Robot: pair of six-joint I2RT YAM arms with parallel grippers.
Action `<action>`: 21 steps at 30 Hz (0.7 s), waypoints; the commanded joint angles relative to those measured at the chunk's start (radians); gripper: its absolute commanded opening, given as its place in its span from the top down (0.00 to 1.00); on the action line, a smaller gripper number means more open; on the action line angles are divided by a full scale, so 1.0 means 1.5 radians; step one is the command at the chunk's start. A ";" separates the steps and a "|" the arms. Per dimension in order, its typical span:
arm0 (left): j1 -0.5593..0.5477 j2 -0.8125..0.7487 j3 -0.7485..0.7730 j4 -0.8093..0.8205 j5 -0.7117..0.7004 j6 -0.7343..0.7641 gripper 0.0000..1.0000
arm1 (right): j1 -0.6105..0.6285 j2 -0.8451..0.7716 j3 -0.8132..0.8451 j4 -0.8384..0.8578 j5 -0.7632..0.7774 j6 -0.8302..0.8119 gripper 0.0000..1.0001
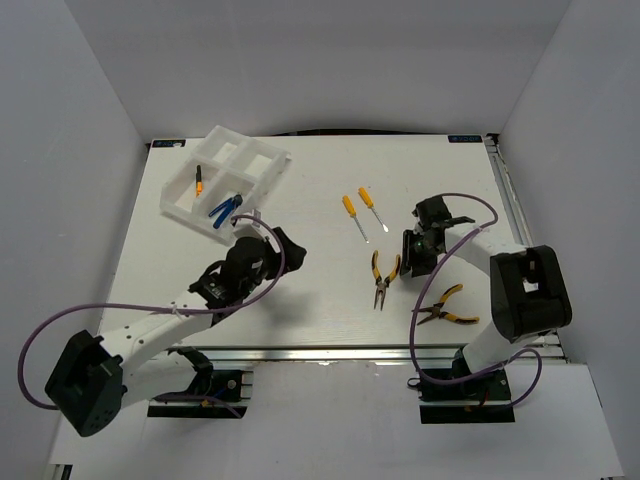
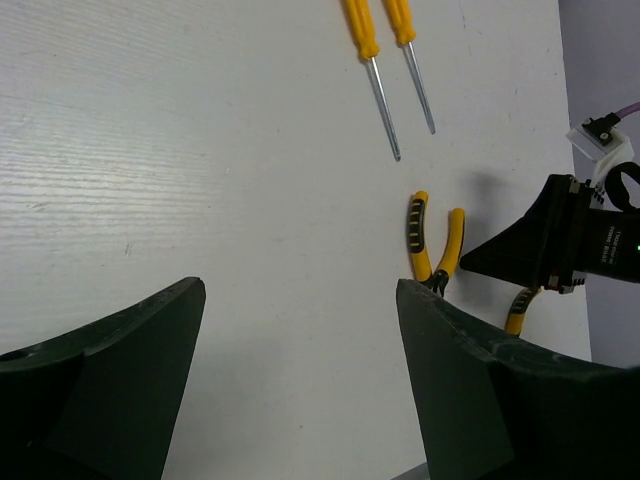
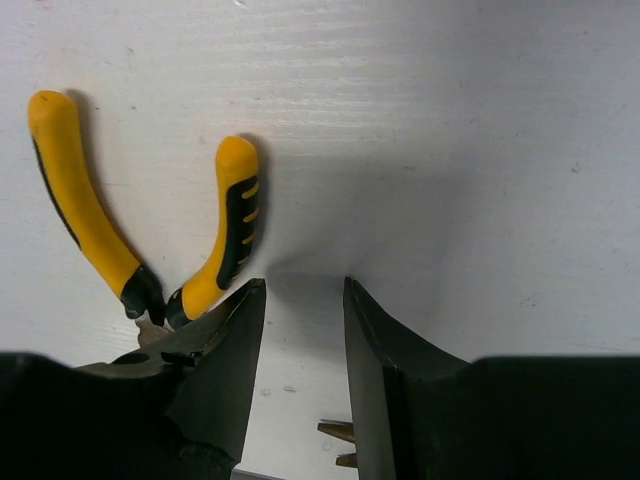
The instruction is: Sort the tools into containers
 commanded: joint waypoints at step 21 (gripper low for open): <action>-0.048 0.110 0.043 0.128 0.009 -0.039 0.12 | 0.021 -0.023 0.024 0.058 -0.037 -0.047 0.34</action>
